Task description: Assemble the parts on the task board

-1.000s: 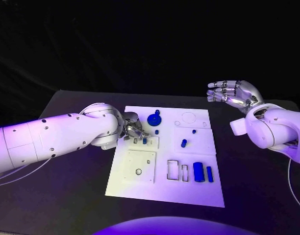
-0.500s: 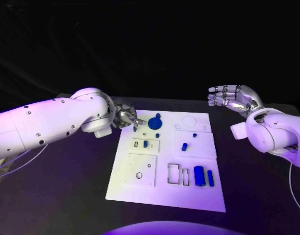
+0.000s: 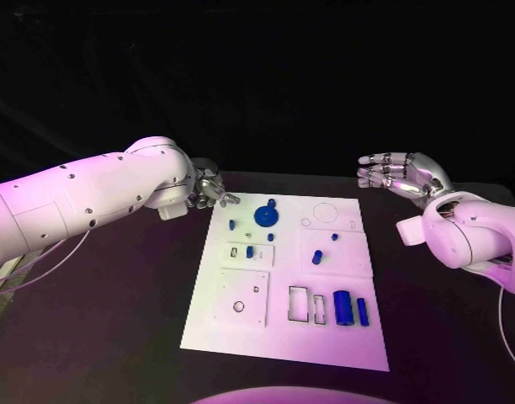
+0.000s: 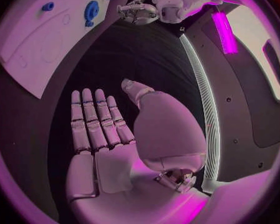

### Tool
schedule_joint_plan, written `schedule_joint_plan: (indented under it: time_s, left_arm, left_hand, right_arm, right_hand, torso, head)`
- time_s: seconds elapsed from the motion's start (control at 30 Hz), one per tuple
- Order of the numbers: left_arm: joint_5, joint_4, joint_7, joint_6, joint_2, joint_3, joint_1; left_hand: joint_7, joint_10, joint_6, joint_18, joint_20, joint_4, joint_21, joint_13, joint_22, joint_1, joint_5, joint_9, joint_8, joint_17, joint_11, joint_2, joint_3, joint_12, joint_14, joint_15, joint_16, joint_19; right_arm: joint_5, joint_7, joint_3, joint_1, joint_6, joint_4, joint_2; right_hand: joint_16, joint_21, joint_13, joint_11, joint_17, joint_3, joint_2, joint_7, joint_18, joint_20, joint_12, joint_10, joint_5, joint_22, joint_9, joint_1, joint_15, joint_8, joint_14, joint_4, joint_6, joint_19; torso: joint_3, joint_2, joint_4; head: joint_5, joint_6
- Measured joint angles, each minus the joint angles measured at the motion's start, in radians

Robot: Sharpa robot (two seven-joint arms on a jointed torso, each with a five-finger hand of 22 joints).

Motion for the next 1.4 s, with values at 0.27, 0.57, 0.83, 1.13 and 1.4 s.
schedule_joint_plan:
  time_s: [0.27,0.57,0.83,1.13,1.4]
  left_arm:
    - [-0.039,-0.069,0.000,0.051,0.051,-0.024,-0.004]
    - [-0.057,-0.102,0.000,0.086,0.071,-0.033,-0.013]
    - [-0.061,-0.102,0.000,0.113,0.073,-0.035,-0.014]
    - [-0.057,-0.091,0.000,0.129,0.073,-0.036,-0.014]
    - [-0.045,-0.084,0.000,0.128,0.074,-0.037,-0.014]
  left_hand:
    - [0.000,-0.004,0.000,0.000,0.000,-0.001,0.000,-0.005,0.000,0.001,0.000,0.000,0.000,-0.004,0.004,-0.001,-0.003,-0.005,0.000,0.000,0.000,0.000]
    - [-0.001,-0.004,0.017,0.000,0.000,-0.001,0.000,-0.003,0.002,0.001,0.000,-0.003,0.000,-0.005,0.004,-0.001,-0.008,-0.006,0.000,0.000,0.000,0.000]
    - [-0.008,-0.004,0.033,0.000,0.000,-0.001,0.000,-0.003,0.003,0.006,0.000,-0.005,0.000,-0.005,0.004,0.004,-0.008,-0.006,0.000,0.000,0.000,0.000]
    - [-0.007,-0.007,0.037,0.000,0.000,-0.001,0.000,-0.004,0.009,0.015,0.000,-0.006,0.000,-0.004,0.000,0.006,-0.008,-0.006,0.000,0.000,0.000,0.000]
    - [-0.009,-0.003,0.042,0.000,0.004,-0.001,0.000,0.005,0.018,0.023,0.000,-0.007,0.000,0.005,-0.004,0.014,-0.008,0.002,0.000,0.000,0.004,0.004]
  right_arm:
    - [0.001,0.000,0.000,-0.001,0.000,0.001,0.000]
    - [0.001,0.000,0.000,-0.001,0.000,0.001,0.002]
    - [0.001,0.000,0.000,-0.001,0.000,0.001,0.003]
    - [0.002,0.001,0.000,-0.002,0.000,0.001,0.005]
    - [0.002,0.001,0.000,-0.002,0.000,0.000,0.007]
  right_hand:
    - [0.000,0.000,0.000,0.000,-0.001,0.000,0.000,0.000,0.000,0.000,0.000,0.000,0.000,0.000,0.000,0.000,0.000,0.000,0.000,0.000,0.000,0.000]
    - [0.000,0.000,0.000,0.000,-0.001,0.000,0.004,0.000,0.000,0.004,0.000,0.000,0.000,-0.001,0.000,-0.004,0.000,0.000,0.000,0.000,0.000,-0.004]
    - [0.000,0.000,0.000,0.000,-0.001,0.000,0.004,0.000,0.000,0.004,0.000,0.000,0.000,-0.001,0.000,-0.004,0.000,0.000,0.000,0.000,0.000,-0.004]
    - [0.000,0.000,0.000,0.000,-0.002,-0.003,0.004,0.000,0.000,0.004,0.000,0.000,0.006,-0.002,-0.001,-0.004,0.000,0.000,0.000,0.003,0.000,-0.004]
    - [0.000,0.000,0.000,0.000,-0.002,-0.003,0.004,0.000,0.000,0.004,0.000,0.000,0.006,-0.002,-0.001,-0.004,0.000,0.000,0.000,0.003,0.000,-0.004]
  torso:
    - [-0.0011,0.003,-0.0018]
    - [-0.0007,0.002,-0.0021]
    - [-0.0001,0.001,-0.0010]
    - [-0.0001,0.001,-0.0007]
    - [-0.0001,0.001,-0.0010]
  head:
    - [0.004,-0.002]
    - [0.006,-0.006]
    - [0.006,-0.007]
    - [0.008,-0.007]
    - [0.008,-0.007]
